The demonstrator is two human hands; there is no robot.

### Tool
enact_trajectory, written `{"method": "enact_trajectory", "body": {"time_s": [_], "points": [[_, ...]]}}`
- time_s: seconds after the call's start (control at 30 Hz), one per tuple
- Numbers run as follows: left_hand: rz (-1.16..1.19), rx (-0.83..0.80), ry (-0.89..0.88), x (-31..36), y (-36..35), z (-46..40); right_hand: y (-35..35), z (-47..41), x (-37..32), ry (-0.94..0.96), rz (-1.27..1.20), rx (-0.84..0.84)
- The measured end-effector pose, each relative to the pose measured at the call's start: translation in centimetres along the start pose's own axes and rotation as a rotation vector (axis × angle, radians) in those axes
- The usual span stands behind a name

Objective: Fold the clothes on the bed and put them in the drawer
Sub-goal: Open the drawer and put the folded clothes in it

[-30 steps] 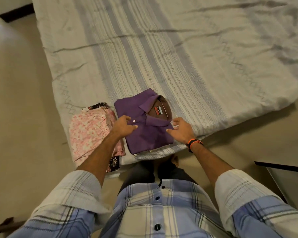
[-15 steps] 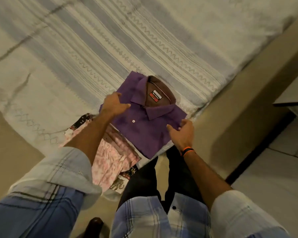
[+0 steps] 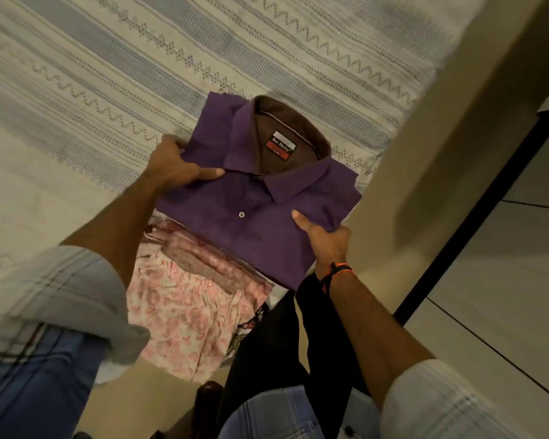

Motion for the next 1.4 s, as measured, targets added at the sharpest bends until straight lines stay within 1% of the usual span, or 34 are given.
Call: {"method": "enact_trajectory", "body": {"time_s": [0.13, 0.27, 0.4, 0.53, 0.73, 0.9, 1.0, 1.17, 1.3, 1.4], "points": [[0.109, -0.146, -0.032, 0.1, -0.7, -0.2, -0.6, 1.3, 0.1, -0.104, -0.18, -0.026], [0.181, -0.248, 0.002, 0.5, -1.7, 0.0, -1.0, 2.1, -0.7, -0.168, -0.359, -0.164], [0.2, -0.305, 0.051, 0.6, -2.4, -0.2, -1.2, 2.0, -1.0, -0.151, -0.37, -0.195], [0.239, -0.327, 0.056, 0.5, -2.7, -0.3, -1.5, 2.1, -1.6, -0.135, -0.379, -0.308], [0.332, -0.312, 0.044, 0.7, -2.4, 2.1, -0.6, 3.1, -2.6, -0.054, -0.407, -0.352], [0.407, -0.282, 0.017, 2.1, -1.5, 6.7, 2.8, 5.2, -4.6, 0.063, -0.382, -0.376], [0.444, -0.234, 0.007, 3.3, -0.9, 10.3, 5.7, 6.9, -5.9, 0.149, -0.387, -0.405], [0.484, -0.187, -0.045, 7.3, -1.2, 15.7, 11.4, 7.9, -7.7, 0.261, -0.375, -0.377], [0.502, -0.145, -0.075, 10.7, -2.6, 19.3, 16.3, 8.0, -8.9, 0.326, -0.382, -0.365], [0.495, -0.151, -0.113, 13.6, -4.4, 22.2, 20.6, 7.9, -9.3, 0.37, -0.417, -0.341]]}}
Point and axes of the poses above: each hand's wrist, its own z-axis away from the middle knuckle, its own y-axis out of the back of the hand, x = y × z, the point moved 5 cm from there along -z, towards the middle knuckle, and after that the axes turned 3 degrees about x, right-handed, at the moved point
